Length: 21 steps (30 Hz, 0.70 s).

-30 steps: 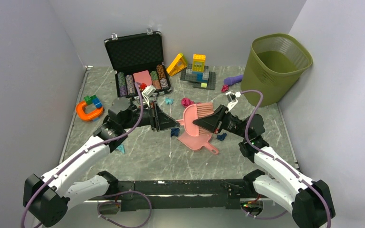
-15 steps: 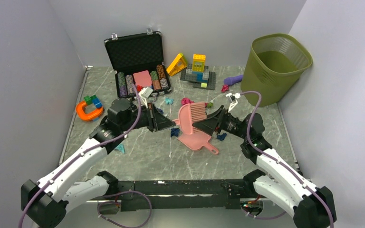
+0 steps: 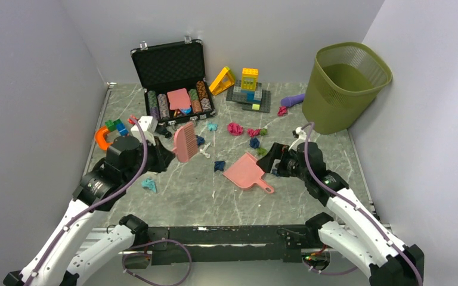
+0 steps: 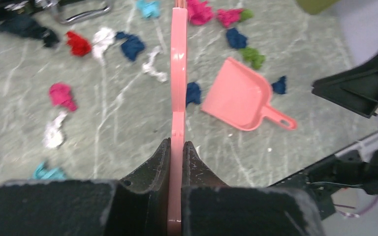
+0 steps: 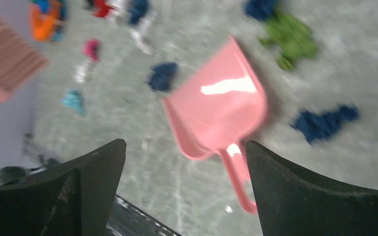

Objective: Sweep away the paper scraps from the table

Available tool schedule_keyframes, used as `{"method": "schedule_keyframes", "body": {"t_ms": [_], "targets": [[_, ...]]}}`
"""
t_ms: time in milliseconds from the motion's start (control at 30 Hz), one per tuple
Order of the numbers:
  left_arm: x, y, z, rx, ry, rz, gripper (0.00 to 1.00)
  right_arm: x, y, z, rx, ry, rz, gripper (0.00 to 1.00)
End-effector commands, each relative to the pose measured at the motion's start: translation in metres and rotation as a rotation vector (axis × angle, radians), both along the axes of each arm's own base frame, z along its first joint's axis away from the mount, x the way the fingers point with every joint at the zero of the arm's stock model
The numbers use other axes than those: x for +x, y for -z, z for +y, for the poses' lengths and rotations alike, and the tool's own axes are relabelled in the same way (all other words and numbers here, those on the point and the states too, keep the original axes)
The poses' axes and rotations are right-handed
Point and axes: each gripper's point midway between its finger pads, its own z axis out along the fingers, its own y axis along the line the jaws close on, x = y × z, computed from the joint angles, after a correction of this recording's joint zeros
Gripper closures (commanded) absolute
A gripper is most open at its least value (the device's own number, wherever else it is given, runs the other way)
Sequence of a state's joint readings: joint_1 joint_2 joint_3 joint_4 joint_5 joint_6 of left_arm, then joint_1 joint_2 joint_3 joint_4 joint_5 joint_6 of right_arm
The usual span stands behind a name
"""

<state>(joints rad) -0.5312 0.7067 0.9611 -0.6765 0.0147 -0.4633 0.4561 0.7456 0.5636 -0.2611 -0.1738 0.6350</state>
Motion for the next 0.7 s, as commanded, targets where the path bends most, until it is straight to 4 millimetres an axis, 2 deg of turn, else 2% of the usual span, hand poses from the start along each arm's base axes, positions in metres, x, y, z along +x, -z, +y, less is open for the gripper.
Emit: {"method": "schedule_keyframes", "body": {"t_ms": [0, 133, 233, 400, 533, 667], "targets": [[-0.006, 0.013, 0.041, 0.159, -0.137, 0.036, 1.00, -0.012, 0.039, -0.034, -0.179, 0.122, 0.164, 0.07], [-0.009, 0.013, 0.054, 0.223, -0.164, 0.053, 1.00, -0.023, 0.056, -0.043, -0.233, 0.122, 0.212, 0.11], [-0.009, 0.007, 0.065, 0.274, -0.187, 0.036, 1.00, -0.030, 0.069, -0.040, -0.256, 0.071, 0.251, 0.13], [-0.006, -0.008, 0.080, 0.342, -0.218, -0.028, 1.00, -0.031, 0.088, -0.020, -0.254, -0.038, 0.305, 0.18], [-0.003, -0.019, 0.092, 0.392, -0.256, -0.067, 1.00, -0.025, 0.093, 0.008, -0.271, -0.154, 0.276, 0.18], [-0.001, -0.025, 0.099, 0.423, -0.283, -0.085, 1.00, -0.025, 0.106, 0.029, -0.410, -0.232, 0.292, 0.15]]}}
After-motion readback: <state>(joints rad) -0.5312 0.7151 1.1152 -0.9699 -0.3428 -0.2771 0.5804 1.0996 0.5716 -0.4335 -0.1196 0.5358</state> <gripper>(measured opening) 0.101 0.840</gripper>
